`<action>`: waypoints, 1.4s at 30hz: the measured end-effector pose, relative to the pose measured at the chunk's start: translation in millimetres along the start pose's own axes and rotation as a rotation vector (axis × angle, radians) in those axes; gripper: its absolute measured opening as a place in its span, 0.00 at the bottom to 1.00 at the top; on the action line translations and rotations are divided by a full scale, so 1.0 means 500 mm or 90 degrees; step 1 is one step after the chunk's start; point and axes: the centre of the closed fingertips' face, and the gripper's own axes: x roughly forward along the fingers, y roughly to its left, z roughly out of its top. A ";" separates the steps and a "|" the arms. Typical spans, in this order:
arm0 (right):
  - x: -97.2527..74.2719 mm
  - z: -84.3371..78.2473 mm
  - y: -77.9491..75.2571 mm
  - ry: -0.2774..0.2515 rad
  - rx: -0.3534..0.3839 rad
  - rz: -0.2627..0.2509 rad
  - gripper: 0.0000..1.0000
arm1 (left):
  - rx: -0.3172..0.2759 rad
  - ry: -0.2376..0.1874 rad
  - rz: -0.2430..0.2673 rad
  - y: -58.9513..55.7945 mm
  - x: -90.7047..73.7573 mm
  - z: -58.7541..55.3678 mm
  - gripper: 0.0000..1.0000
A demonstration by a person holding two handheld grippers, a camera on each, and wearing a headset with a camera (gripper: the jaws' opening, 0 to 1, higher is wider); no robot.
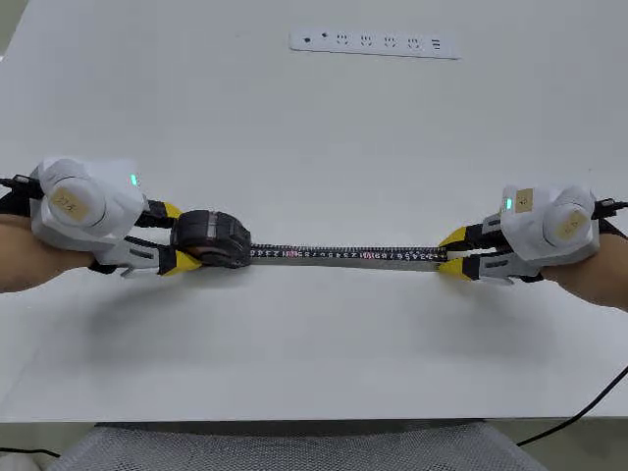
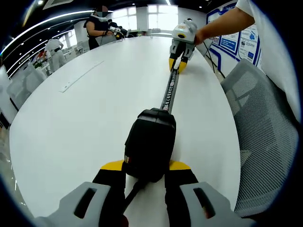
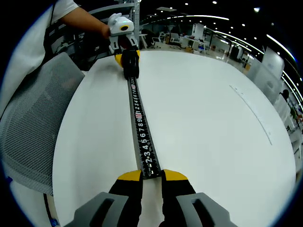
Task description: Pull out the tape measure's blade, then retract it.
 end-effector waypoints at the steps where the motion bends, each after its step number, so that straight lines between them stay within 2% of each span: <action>1: -0.001 -0.001 0.001 0.001 0.005 -0.001 0.13 | 0.004 0.001 0.002 0.000 0.000 -0.001 0.27; 6: -0.004 0.001 0.005 -0.002 0.016 0.002 0.17 | -0.005 -0.002 0.004 0.002 -0.001 0.001 0.27; 9: -0.007 0.000 0.006 -0.008 0.044 0.004 0.24 | -0.015 -0.002 -0.001 -0.002 -0.001 -0.002 0.36; 10: -0.008 -0.003 0.004 -0.003 0.039 0.001 0.25 | -0.019 -0.004 -0.001 -0.003 -0.002 -0.002 0.38; 17: -0.014 0.003 0.007 -0.015 0.043 -0.007 0.26 | -0.022 -0.010 0.005 -0.006 -0.012 -0.004 0.38; 22: -0.021 0.010 0.011 -0.035 0.075 -0.029 0.32 | -0.057 -0.033 0.022 -0.008 -0.023 0.005 0.42; 23: -0.025 0.019 0.014 -0.056 0.107 -0.033 0.34 | -0.056 -0.040 0.030 -0.010 -0.027 0.008 0.44; 25: -0.029 0.018 0.013 -0.064 0.126 -0.047 0.39 | -0.070 -0.049 0.046 -0.012 -0.030 0.009 0.46; 27: -0.031 0.020 0.017 -0.074 0.148 -0.048 0.45 | -0.094 -0.064 0.044 -0.020 -0.035 0.015 0.49; 28: -0.033 0.020 0.017 -0.074 0.150 -0.055 0.48 | -0.097 -0.069 0.063 -0.015 -0.040 0.016 0.51; 31: -0.033 0.019 0.021 -0.075 0.161 -0.062 0.56 | -0.129 -0.081 0.071 -0.020 -0.047 0.016 0.55; 37: -0.044 0.031 0.030 -0.092 0.173 -0.083 0.62 | -0.164 -0.094 0.087 -0.034 -0.063 0.013 0.64; 39: -0.044 0.030 0.036 -0.090 0.178 -0.087 0.65 | -0.187 -0.104 0.093 -0.037 -0.070 0.015 0.68; 42: -0.046 0.032 0.049 -0.090 0.179 -0.093 0.69 | -0.200 -0.118 0.114 -0.040 -0.082 0.018 0.74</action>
